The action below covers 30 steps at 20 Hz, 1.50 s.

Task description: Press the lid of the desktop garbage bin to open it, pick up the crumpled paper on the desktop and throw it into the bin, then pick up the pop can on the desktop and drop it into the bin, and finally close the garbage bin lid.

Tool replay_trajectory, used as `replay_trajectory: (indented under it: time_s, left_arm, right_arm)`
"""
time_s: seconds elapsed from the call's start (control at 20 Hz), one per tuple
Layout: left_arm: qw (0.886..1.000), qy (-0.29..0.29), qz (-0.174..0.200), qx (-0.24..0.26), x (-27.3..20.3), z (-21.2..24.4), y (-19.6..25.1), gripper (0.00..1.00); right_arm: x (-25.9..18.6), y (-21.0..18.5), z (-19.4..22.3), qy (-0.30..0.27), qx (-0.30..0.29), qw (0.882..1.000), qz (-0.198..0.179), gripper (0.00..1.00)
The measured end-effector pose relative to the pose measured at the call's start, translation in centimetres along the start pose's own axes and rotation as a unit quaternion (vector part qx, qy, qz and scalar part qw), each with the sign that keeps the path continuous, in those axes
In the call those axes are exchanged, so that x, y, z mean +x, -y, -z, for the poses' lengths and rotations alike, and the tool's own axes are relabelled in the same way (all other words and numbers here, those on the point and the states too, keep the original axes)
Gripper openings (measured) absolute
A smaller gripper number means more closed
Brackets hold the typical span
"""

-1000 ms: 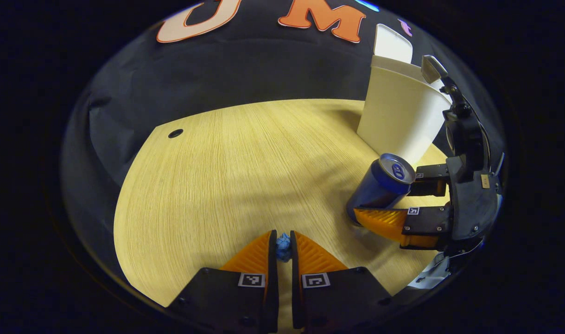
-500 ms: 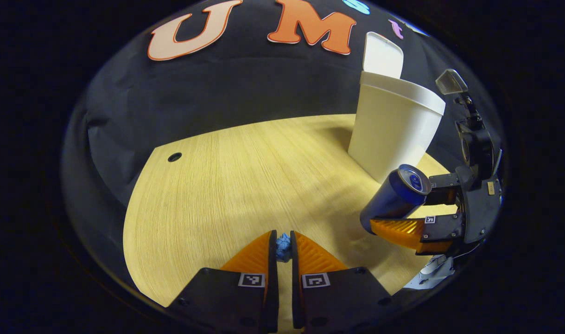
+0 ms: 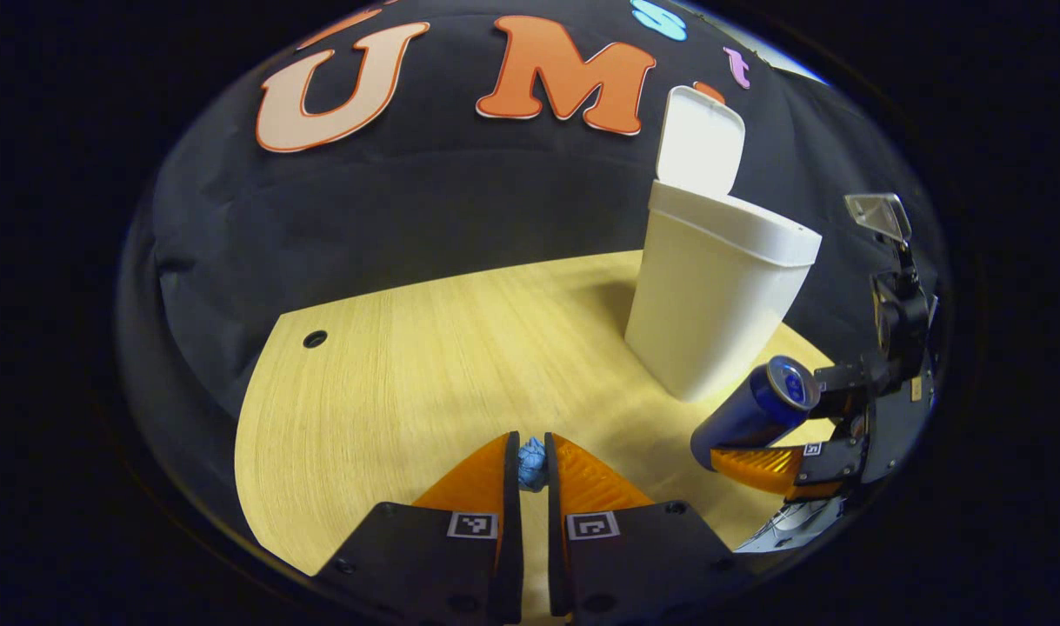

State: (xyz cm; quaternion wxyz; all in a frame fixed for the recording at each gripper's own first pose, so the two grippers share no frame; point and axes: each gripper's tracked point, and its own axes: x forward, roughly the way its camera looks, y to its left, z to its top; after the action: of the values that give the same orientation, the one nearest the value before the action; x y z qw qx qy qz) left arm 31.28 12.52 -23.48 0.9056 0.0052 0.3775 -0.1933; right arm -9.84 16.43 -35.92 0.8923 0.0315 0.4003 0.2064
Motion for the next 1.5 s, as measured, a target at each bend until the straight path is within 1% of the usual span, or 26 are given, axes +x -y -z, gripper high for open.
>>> replay_trajectory:
  time_s: [0.1,0.15,0.2,0.45,0.6,0.75,0.9,0.95,1.0,1.1,1.15,1.2,1.25,1.3,1.4,1.5]
  left_arm:
    - [1.0,0.016,0.001,0.014,0.1,-2.4,1.4,0.15]
    - [1.0,0.023,0.002,0.019,0.2,-3.2,2.2,0.17]
    - [0.999,0.029,0.005,0.022,0.3,-4.1,2.9,0.15]
    - [0.997,0.06,0.018,0.037,0.3,-8.2,6.2,0.15]
    - [0.995,0.082,0.02,0.054,0.9,-10.6,8.1,0.15]
    - [0.992,0.104,0.032,0.055,1.2,-13.3,10.4,0.15]
    - [0.989,0.124,0.045,0.067,1.6,-15.8,12.6,0.15]
    - [0.988,0.13,0.05,0.072,1.7,-16.8,13.3,0.15]
    - [0.986,0.137,0.054,0.076,1.8,-17.6,14.0,0.15]
    - [0.983,0.147,0.064,0.085,2.0,-19.3,15.7,0.15]
    - [0.982,0.152,0.063,0.093,2.3,-19.8,16.4,0.15]
    - [0.98,0.159,0.062,0.1,2.6,-20.5,17.0,0.15]
    - [0.979,0.164,0.066,0.102,2.8,-21.2,17.7,0.15]
    - [0.979,0.164,0.069,0.101,3.2,-21.4,18.5,0.15]
    - [0.979,0.166,0.078,0.091,4.1,-21.7,19.5,0.15]
    - [0.978,0.164,0.098,0.08,4.5,-21.9,21.4,0.14]
  right_arm:
    - [-1.0,1.3,-0.1,0.003,-0.001,1.0,0.002,0.73]
    - [-1.4,2.0,0.1,0.003,-0.001,1.0,0.004,0.73]
    - [-1.7,2.7,0.2,0.002,-0.001,1.0,0.007,0.73]
    - [-3.0,6.0,0.8,0.005,0.004,1.0,0.017,0.73]
    - [-3.6,7.9,1.3,0.007,0.02,1.0,0.018,0.73]
    - [-4.4,10.1,1.7,0.008,0.023,0.999,0.03,0.73]
    - [-5.1,11.9,2.0,0.015,0.037,0.998,0.038,0.73]
    - [-5.6,12.4,2.0,0.017,0.041,0.998,0.041,0.68]
    - [-5.9,13.0,1.9,0.019,0.043,0.998,0.045,0.73]
    - [-6.1,14.3,2.0,0.02,0.046,0.997,0.053,0.73]
    - [-6.2,14.9,2.2,0.02,0.048,0.997,0.056,0.68]
    - [-6.3,15.4,2.4,0.02,0.05,0.997,0.059,0.73]
    - [-6.5,16.0,2.6,0.019,0.052,0.997,0.062,0.68]
    - [-6.7,16.6,2.7,0.019,0.055,0.996,0.066,0.73]
    - [-7.0,17.5,3.0,0.02,0.063,0.995,0.07,0.73]
    - [-7.5,18.4,3.1,0.02,0.065,0.995,0.075,0.73]
